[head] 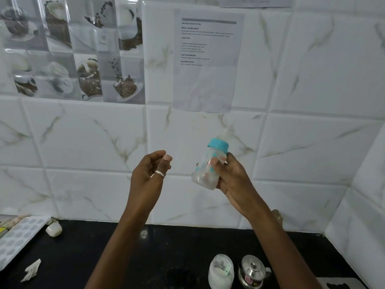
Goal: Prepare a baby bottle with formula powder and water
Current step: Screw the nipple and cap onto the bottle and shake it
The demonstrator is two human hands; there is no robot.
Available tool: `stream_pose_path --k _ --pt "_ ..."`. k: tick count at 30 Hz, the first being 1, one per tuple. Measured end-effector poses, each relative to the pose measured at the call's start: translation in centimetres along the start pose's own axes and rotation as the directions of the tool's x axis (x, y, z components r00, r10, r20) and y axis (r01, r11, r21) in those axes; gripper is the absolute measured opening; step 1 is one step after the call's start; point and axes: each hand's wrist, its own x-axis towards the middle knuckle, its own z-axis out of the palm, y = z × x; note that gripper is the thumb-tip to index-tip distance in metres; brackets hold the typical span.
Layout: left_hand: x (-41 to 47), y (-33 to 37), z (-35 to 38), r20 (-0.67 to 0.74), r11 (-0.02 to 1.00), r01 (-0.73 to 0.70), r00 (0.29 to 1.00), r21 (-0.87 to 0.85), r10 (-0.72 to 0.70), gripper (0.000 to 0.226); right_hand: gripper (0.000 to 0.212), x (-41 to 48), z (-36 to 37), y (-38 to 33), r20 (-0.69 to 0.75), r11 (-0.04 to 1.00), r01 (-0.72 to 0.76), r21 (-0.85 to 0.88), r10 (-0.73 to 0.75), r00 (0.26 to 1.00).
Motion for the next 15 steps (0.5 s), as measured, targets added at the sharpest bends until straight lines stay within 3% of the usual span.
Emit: stream_pose_path --k 2,5,7,9,11,15 --pt "-0.1 0.0 -0.1 0.005 1.0 0.0 1.0 0.002 0.0 0.05 0.084 0.3 -0.6 -0.5 -0.023 0.995 0.067 0.07 -0.065 0.998" --pt "-0.1 -0.1 -0.4 -0.001 1.0 -0.002 1.0 0.001 0.002 0.049 0.065 1.2 -0.9 -1.4 -0.196 0.909 0.213 0.359 -0.15 0.969" --pt "0.0 0.0 -0.4 -0.006 1.0 0.0 1.0 -0.003 0.0 0.049 0.066 1.1 -0.5 -1.3 -0.189 0.93 0.193 0.314 -0.138 0.972" --pt "0.0 0.0 -0.3 -0.007 1.0 0.002 1.0 -0.005 -0.002 0.05 0.069 0.5 0.0 -1.0 -0.028 0.994 0.061 0.088 -0.058 0.998" --pt "-0.1 0.0 -0.2 0.0 1.0 0.002 1.0 -0.005 -0.002 0.049 0.056 0.4 -0.3 -1.0 0.025 0.998 0.053 -0.029 -0.052 0.998" --pt "-0.2 -0.1 -0.4 -0.006 1.0 0.002 1.0 -0.008 -0.002 0.049 0.052 1.1 -0.6 -2.2 -0.226 0.925 0.25 0.286 -0.189 0.956"
